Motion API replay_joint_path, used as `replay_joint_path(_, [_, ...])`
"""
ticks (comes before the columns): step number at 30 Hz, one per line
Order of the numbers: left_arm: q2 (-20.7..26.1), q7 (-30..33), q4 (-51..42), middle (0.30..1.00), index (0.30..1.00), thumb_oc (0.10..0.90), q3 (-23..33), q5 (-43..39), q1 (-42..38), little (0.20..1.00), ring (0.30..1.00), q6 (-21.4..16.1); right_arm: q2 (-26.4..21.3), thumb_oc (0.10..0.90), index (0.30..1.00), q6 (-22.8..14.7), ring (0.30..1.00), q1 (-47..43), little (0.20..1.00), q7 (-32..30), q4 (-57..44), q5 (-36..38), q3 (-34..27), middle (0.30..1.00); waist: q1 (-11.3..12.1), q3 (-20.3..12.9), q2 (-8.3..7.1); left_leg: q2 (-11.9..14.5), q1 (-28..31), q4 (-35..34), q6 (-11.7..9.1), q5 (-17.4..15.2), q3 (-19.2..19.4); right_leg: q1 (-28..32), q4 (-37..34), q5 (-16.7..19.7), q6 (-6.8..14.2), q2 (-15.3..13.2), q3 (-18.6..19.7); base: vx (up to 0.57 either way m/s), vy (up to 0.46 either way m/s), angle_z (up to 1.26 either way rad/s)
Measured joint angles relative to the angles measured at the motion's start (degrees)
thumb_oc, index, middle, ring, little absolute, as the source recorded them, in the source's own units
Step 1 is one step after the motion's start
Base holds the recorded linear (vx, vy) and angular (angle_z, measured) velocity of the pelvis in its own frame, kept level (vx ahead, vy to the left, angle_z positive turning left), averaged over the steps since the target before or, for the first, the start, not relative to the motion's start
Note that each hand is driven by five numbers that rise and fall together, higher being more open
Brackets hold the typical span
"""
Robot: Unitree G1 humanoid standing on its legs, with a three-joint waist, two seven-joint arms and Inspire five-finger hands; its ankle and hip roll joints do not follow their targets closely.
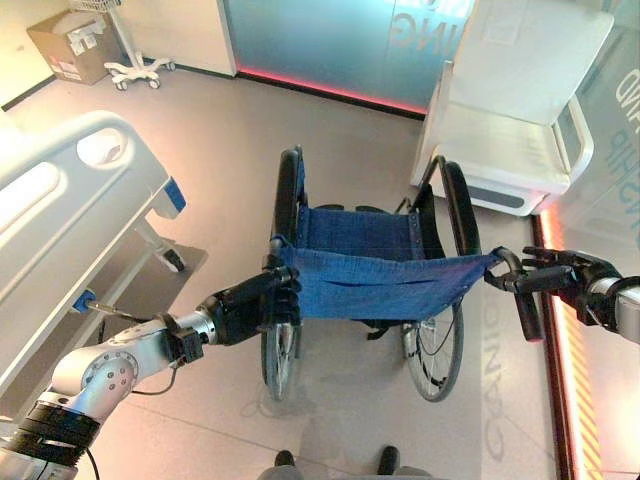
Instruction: Push the wheelchair next to the bed
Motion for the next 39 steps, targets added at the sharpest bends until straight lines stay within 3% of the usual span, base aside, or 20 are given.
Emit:
replay_joint_path(9, [0.0,-0.3,-0.1,0.3,0.3,0.4,1.5,0.0,1.1,0.3,0.3,0.0,0.8,0.8,0.9,0.0,0.9,6.4,0.9,5.2,-2.8,0.0,-2.8,0.9,-0.6,0.1,-0.24,0.0,0.0,0.0,0.0,0.0,0.2,-0.1,0.0,0.0,0.0,0.0,0.1,-0.02,0.0,-0.01])
replay_joint_path(16, [0.0,-0.2,0.0,0.3,0.3,0.4,1.5,0.1,1.1,0.3,0.3,-0.1,5.6,0.8,0.9,-0.1,0.9,8.5,0.9,5.2,-3.2,6.3,-2.5,0.9,-0.8,0.1,-0.36,0.0,0.0,0.0,0.0,0.0,0.3,-0.1,0.0,0.0,0.0,0.0,0.2,0.0,0.0,0.0])
replay_joint_path(23, [0.1,-0.2,-0.1,0.3,0.3,0.4,1.6,0.1,1.2,0.3,0.3,-0.1,5.6,0.8,0.9,0.2,0.9,10.3,0.9,5.6,-3.4,5.6,-2.5,0.9,-0.8,0.1,-0.43,0.0,0.0,0.0,0.0,0.0,0.3,-0.1,0.0,0.0,0.0,0.0,0.2,0.0,0.0,0.0])
replay_joint_path(34, [0.1,0.2,0.1,0.3,0.3,0.4,1.6,0.1,1.2,0.3,0.3,-0.1,5.5,0.8,0.9,1.3,0.9,6.8,0.9,7.0,-2.1,1.8,0.3,0.9,-0.9,0.0,-0.49,0.0,0.2,0.0,0.0,0.0,0.3,0.0,0.0,0.0,0.0,0.0,0.1,0.01,0.002,0.0])
replay_joint_path(39, [0.1,0.2,0.6,0.3,0.3,0.4,1.6,0.0,1.1,0.3,0.3,-0.2,4.2,0.8,0.9,1.5,0.9,0.9,0.9,6.9,2.3,1.9,4.6,0.9,-1.2,0.0,-0.56,0.0,0.3,0.0,0.0,0.0,0.3,0.1,0.0,0.0,0.0,0.0,0.1,0.04,0.002,-0.01])
